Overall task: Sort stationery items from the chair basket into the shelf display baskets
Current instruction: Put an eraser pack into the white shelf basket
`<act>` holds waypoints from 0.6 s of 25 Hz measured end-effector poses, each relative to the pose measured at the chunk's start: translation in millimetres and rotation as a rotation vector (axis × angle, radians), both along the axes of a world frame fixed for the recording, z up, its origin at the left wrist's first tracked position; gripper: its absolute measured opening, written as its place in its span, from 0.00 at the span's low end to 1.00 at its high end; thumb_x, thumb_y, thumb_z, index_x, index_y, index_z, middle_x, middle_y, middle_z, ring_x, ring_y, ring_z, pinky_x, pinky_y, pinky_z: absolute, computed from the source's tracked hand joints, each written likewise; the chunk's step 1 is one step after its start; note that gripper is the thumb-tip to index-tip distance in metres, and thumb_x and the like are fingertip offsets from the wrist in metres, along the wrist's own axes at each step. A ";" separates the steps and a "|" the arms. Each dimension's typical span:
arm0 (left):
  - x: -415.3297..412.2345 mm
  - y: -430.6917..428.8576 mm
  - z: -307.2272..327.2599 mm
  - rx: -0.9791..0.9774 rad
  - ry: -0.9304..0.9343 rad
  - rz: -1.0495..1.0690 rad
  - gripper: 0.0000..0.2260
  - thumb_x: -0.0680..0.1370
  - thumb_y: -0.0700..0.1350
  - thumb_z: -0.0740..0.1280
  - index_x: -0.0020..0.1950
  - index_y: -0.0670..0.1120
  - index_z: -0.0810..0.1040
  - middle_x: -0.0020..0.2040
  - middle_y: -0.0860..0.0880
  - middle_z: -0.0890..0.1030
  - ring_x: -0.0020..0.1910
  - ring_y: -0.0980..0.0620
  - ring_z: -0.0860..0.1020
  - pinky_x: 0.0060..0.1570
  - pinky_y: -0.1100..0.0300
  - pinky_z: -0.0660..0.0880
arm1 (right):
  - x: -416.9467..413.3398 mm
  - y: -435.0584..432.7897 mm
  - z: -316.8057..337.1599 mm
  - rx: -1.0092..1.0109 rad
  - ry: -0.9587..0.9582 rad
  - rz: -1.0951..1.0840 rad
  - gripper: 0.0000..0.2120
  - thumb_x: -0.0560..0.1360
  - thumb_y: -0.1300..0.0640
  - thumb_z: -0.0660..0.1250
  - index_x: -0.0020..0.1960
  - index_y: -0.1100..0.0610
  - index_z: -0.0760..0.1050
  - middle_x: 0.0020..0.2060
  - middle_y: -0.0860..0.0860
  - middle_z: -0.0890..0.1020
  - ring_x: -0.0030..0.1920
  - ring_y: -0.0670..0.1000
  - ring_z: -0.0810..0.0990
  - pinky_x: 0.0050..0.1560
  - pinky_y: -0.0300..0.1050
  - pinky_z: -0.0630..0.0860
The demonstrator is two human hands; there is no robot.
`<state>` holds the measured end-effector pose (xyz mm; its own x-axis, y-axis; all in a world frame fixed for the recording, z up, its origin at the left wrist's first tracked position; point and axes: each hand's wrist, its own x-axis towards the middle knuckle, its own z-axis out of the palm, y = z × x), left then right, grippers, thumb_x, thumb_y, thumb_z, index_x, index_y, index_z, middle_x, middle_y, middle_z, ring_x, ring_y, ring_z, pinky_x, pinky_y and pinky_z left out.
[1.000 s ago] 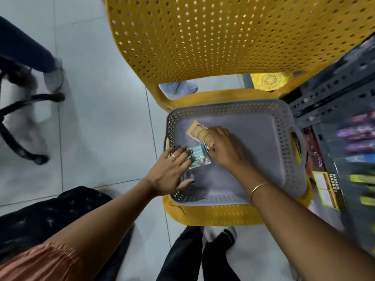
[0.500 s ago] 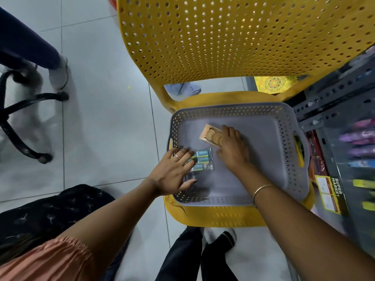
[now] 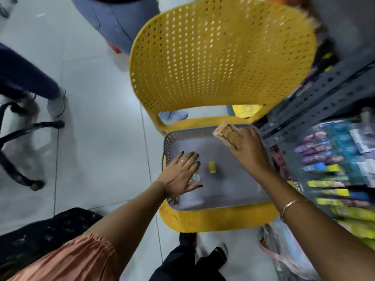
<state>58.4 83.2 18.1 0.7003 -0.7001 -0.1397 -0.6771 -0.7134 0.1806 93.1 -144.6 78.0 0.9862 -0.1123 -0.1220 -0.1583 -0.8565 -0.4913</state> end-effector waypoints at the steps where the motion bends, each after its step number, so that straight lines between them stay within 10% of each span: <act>1: 7.0 -10.9 16.3 -0.041 -0.017 -0.011 0.32 0.75 0.64 0.53 0.62 0.37 0.74 0.66 0.36 0.71 0.65 0.39 0.68 0.64 0.41 0.63 | 1.0 -8.5 24.7 -0.003 -0.030 -0.014 0.18 0.66 0.63 0.71 0.53 0.65 0.71 0.54 0.66 0.74 0.58 0.65 0.71 0.49 0.55 0.71; 15: 46.6 -199.6 251.3 -0.350 -0.366 -0.294 0.34 0.79 0.63 0.43 0.62 0.38 0.75 0.63 0.38 0.74 0.62 0.41 0.70 0.61 0.47 0.59 | -64.9 -134.1 355.8 -0.070 -0.231 -0.308 0.21 0.68 0.40 0.68 0.44 0.58 0.71 0.43 0.55 0.76 0.45 0.55 0.73 0.44 0.48 0.70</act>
